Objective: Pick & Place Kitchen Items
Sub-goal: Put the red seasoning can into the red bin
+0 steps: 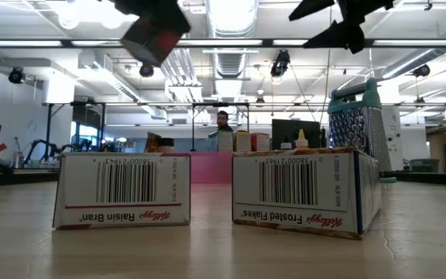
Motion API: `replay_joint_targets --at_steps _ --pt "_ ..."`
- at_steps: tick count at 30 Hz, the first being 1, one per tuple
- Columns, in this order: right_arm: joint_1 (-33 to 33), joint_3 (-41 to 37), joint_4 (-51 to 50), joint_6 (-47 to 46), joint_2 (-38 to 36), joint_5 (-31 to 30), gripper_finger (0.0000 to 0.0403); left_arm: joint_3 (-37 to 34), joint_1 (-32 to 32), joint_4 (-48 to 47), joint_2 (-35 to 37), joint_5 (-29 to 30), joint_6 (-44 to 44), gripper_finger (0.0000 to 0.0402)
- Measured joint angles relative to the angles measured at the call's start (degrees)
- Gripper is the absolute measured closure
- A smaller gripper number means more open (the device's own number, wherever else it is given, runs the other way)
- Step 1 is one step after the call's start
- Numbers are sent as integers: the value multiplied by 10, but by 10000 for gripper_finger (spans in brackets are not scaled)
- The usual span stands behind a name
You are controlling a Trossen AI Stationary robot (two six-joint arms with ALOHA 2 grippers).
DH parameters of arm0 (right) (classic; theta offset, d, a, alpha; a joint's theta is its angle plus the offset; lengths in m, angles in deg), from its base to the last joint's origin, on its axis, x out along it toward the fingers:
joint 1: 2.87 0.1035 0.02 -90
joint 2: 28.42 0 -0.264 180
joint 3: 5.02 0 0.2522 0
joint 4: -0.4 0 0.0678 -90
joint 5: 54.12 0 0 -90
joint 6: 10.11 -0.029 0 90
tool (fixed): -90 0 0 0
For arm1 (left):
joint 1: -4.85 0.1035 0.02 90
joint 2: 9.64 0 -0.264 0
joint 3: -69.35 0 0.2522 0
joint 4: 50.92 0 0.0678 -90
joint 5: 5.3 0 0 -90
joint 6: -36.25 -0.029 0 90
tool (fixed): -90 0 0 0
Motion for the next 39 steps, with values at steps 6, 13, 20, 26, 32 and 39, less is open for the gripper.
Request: replay_joint_targets --at_steps 6,13,20,26,32,39 --pt "1 0 11 26 4 57 39 34 32 47 0 -127 -96 71" --pt "2 0 47 -4 10 95 39 31 66 160 -5 -198 -224 71" --pt "6 7 96 -11 45 142 39 50 98 170 -42 -244 -253 71" --pt "10 55 78 -11 108 142 39 87 107 170 -73 -252 -280 71" --pt "15 138 -7 -6 174 142 39 105 107 169 -82 -251 -292 71" --pt "31 234 -114 37 237 141 39 104 106 146 -81 -237 -288 71"
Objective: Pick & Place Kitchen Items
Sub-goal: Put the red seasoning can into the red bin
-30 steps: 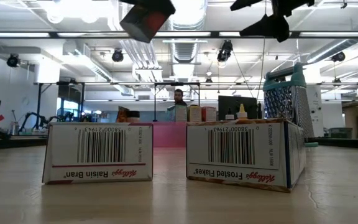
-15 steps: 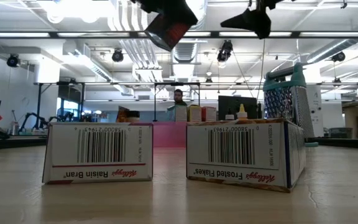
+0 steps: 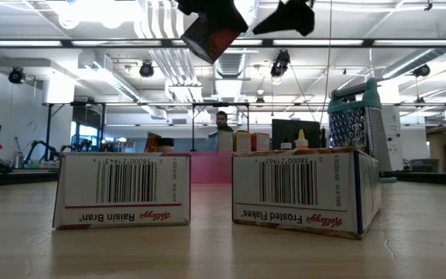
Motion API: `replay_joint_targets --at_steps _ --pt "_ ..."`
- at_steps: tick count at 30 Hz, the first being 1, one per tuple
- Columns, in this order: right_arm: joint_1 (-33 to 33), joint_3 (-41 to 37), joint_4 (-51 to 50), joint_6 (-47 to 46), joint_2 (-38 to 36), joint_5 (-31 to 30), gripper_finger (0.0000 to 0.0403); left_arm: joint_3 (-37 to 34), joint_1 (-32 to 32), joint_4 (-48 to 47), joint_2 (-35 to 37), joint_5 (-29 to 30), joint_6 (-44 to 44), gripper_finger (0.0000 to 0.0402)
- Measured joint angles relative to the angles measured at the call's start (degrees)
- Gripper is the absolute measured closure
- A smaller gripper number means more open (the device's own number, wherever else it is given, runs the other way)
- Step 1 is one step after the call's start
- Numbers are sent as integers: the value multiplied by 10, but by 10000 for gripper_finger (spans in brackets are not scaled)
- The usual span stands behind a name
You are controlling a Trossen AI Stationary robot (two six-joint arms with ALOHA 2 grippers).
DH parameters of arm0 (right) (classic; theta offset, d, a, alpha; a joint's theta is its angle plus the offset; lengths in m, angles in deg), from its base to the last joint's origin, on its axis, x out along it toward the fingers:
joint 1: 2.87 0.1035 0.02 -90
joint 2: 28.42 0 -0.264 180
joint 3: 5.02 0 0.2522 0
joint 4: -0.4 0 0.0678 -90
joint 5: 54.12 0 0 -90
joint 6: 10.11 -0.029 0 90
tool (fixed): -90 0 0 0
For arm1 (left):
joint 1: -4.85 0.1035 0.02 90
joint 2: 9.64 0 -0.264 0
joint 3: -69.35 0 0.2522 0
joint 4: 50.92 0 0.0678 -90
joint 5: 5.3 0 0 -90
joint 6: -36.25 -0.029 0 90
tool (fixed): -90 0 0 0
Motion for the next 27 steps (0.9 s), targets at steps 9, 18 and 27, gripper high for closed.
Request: replay_joint_targets --at_steps 9,18,27 --pt "2 90 -147 52 5 -5 39 -1 -13 -24 6 93 31 71" --pt "73 -71 -18 30 -60 -190 39 -1 -16 -19 45 113 200 71" --pt "90 -212 295 61 -33 -192 39 -2 8 -17 42 124 360 71"
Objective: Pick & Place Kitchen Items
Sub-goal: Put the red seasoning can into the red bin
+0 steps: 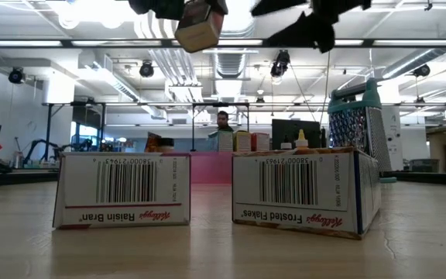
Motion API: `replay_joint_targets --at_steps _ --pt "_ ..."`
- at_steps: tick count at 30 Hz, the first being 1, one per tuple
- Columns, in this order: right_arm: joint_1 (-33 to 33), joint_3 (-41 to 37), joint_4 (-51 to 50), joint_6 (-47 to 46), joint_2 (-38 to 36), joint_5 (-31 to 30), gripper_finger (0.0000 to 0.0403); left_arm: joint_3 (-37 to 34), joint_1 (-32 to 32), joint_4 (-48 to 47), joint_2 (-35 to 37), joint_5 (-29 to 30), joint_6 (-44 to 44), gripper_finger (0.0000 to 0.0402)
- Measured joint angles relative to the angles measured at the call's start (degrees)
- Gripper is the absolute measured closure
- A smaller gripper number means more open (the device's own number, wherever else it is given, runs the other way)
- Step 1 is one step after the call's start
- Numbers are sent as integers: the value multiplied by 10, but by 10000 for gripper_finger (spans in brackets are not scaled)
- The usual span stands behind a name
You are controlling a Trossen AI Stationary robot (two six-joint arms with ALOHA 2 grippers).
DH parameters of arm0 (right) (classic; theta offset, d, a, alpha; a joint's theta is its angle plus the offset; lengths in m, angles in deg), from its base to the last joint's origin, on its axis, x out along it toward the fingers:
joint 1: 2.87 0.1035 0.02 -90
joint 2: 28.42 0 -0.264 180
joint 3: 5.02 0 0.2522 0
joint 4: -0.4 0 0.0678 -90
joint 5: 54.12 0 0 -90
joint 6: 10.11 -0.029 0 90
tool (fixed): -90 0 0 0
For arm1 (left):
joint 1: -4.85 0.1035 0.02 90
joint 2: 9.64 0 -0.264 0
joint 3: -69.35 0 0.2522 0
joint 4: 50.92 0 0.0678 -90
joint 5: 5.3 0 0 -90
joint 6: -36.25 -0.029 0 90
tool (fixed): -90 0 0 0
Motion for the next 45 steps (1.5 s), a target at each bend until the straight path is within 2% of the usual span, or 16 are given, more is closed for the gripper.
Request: replay_joint_targets --at_steps 5,9,15,21,31,38,45 --pt "0 -13 153 -13 44 -1 39 0 4 5 0 25 20 71" --pt "-6 -2 235 30 87 -3 39 0 5 37 -14 42 1 71" --pt "-28 39 242 46 128 -4 40 0 5 89 -26 16 -26 71" --pt "-36 53 271 69 149 -5 60 0 -2 134 -26 7 -54 71" --pt "-36 52 294 114 149 -5 104 0 -4 137 -20 -13 -62 71" --pt "-36 49 297 132 149 -3 130 0 -5 141 5 -90 -44 71" --pt "-34 49 332 174 150 -2 156 1 -4 149 3 -86 -20 71"
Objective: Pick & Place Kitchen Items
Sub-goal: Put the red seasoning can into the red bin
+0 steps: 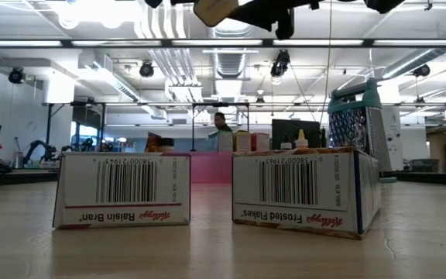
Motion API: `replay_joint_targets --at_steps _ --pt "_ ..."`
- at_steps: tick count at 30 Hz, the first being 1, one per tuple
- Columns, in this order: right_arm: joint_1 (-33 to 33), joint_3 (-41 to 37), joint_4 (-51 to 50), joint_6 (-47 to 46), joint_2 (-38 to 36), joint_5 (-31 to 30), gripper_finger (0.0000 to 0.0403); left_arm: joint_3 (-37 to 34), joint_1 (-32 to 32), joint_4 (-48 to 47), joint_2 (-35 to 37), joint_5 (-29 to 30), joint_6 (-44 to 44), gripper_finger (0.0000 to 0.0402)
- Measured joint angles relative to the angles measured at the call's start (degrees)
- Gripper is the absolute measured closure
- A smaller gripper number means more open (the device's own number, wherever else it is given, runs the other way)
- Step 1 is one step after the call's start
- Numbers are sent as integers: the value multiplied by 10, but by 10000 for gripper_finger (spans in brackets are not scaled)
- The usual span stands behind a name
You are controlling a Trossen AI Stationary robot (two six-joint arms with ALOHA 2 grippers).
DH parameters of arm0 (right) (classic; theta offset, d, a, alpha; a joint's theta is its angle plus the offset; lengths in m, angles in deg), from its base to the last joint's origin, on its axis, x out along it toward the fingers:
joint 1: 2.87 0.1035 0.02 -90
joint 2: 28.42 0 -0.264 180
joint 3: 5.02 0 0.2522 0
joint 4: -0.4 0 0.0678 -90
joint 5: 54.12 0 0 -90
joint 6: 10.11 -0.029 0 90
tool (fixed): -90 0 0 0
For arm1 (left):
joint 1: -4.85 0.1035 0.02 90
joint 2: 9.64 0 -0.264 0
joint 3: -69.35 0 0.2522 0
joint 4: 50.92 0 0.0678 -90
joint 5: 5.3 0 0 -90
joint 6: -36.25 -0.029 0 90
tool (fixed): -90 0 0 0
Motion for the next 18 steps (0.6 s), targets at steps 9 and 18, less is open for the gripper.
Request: replay_joint_targets --at_steps 9,18 --pt "0 0 10 -14 1 57 181 0 2 4 -1 4 -20 71" --pt "1 1 -3 -65 1 103 166 0 2 0 -1 0 -49 71"
